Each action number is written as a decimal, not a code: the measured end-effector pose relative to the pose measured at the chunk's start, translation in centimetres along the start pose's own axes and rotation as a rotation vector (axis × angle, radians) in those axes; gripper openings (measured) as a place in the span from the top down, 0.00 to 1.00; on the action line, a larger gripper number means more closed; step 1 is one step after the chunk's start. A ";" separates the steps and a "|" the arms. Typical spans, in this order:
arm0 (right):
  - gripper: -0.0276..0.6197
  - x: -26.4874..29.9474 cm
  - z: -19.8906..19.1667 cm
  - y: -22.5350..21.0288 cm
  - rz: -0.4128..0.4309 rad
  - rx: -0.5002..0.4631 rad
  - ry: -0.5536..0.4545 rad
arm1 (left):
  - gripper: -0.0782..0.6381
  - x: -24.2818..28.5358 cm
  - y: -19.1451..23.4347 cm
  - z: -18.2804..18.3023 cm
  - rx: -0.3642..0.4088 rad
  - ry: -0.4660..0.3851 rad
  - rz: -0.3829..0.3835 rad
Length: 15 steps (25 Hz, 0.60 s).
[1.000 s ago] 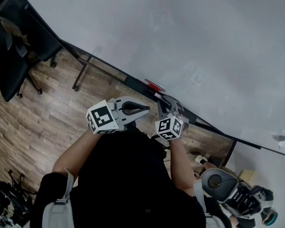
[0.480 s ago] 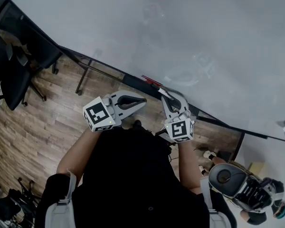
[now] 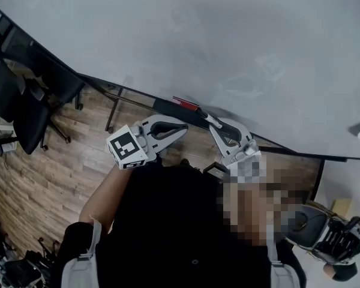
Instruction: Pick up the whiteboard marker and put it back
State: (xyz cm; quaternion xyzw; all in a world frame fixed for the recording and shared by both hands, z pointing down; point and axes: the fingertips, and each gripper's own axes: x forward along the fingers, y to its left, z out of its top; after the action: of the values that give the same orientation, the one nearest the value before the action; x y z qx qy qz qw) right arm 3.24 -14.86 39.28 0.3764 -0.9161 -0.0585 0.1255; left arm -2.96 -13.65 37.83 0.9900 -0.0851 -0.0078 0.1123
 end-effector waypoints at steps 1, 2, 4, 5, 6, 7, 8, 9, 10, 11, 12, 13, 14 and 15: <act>0.85 -0.7 0.6 -0.3 0.001 0.049 -0.028 | 0.87 0.3 -0.3 0.3 0.004 0.001 0.001; 0.85 -1.4 1.1 -0.5 0.007 0.087 -0.049 | 0.87 0.5 -0.5 0.5 0.007 0.001 0.003; 0.85 -3.0 1.5 -1.0 0.035 0.122 -0.086 | 0.87 1.0 -1.1 1.0 0.012 -0.004 0.005; 0.85 -3.8 1.5 -1.2 0.054 0.127 -0.106 | 0.87 1.3 -1.5 1.3 0.016 -0.005 0.006; 0.85 -4.6 1.6 -1.4 0.070 0.141 -0.133 | 0.87 1.6 -1.9 1.5 0.022 -0.005 0.006; 0.85 -5.5 1.9 -1.7 0.081 0.166 -0.165 | 0.87 1.9 -2.3 1.7 0.030 -0.003 0.005; 0.85 -6.4 2.2 -2.0 0.090 0.198 -0.202 | 0.87 2.2 -2.8 1.9 0.038 0.000 0.004; 0.85 -7.3 2.6 -2.3 0.098 0.234 -0.241 | 0.87 2.6 -3.3 2.0 0.044 0.001 0.002; 0.85 -8.2 3.0 -2.7 0.108 0.273 -0.280 | 0.87 3.0 -3.8 2.2 0.050 0.000 0.001; 0.85 -9.2 3.3 -3.0 0.120 0.311 -0.320 | 0.87 3.4 -4.3 2.3 0.054 -0.004 0.001; 0.85 -10.1 3.6 -3.3 0.135 0.347 -0.357 | 0.87 3.8 -4.7 2.4 0.058 -0.008 0.002; 0.85 -10.9 3.9 -3.5 0.152 0.379 -0.393 | 0.87 4.1 -5.2 2.5 0.062 -0.011 0.004; 0.85 -11.8 4.1 -3.6 0.169 0.405 -0.424 | 0.87 4.4 -5.7 2.5 0.065 -0.013 0.007; 0.85 -12.6 4.3 -3.7 0.188 0.426 -0.451 | 0.87 4.7 -6.2 2.5 0.068 -0.014 0.010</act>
State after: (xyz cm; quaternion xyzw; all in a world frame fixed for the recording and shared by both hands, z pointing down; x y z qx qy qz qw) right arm 13.20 -8.55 32.03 0.2855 -0.9432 0.0643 -0.1573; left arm 2.57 -9.08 34.06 0.9927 -0.0912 -0.0111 0.0781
